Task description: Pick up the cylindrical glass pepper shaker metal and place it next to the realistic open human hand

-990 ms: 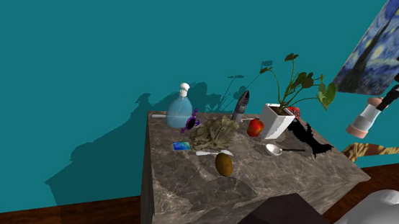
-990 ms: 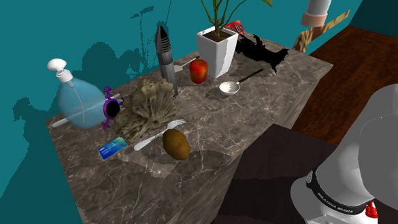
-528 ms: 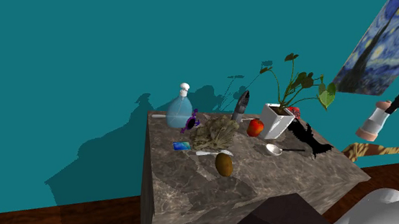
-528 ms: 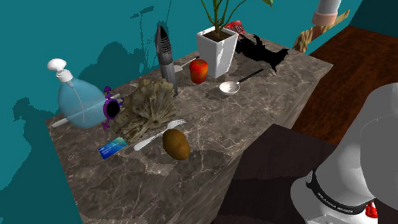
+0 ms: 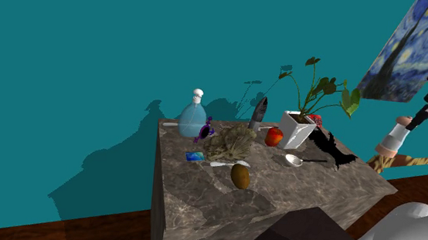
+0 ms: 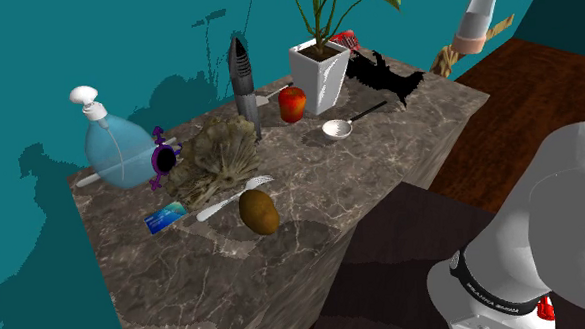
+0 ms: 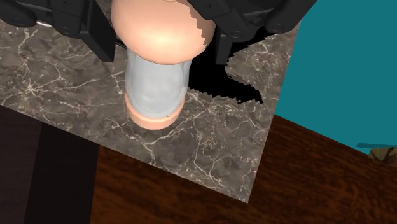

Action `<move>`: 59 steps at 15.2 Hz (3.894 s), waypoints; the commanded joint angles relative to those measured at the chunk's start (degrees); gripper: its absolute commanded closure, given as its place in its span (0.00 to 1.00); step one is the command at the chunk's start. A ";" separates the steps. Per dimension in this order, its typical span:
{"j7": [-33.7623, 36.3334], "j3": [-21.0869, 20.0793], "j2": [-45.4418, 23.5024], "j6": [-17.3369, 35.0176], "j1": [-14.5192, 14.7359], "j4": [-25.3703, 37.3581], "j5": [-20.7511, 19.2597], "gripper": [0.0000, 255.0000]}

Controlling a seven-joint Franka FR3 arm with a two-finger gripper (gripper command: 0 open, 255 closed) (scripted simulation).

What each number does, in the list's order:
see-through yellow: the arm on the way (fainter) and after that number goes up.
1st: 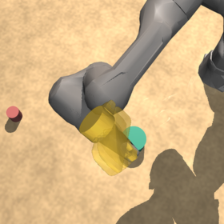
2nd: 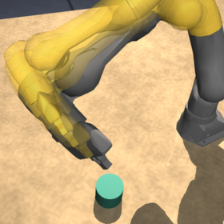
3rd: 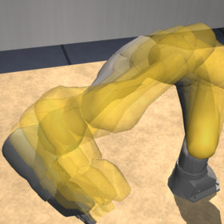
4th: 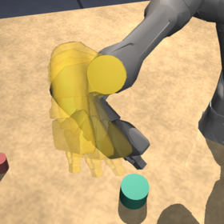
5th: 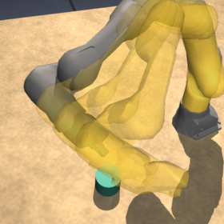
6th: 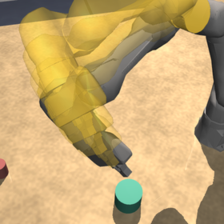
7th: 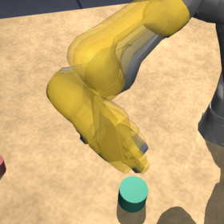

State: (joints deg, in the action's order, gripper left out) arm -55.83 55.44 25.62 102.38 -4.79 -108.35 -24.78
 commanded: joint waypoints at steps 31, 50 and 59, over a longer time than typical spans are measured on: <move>2.23 10.57 -3.22 24.83 1.67 -21.00 -3.19 1.00; 1.65 14.65 -5.77 29.88 4.05 -23.52 -2.47 0.00; 3.47 6.35 -0.30 21.29 -1.19 -20.71 -4.54 0.00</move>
State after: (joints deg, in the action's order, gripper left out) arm -52.36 61.83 25.29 123.74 -5.96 -129.09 -29.31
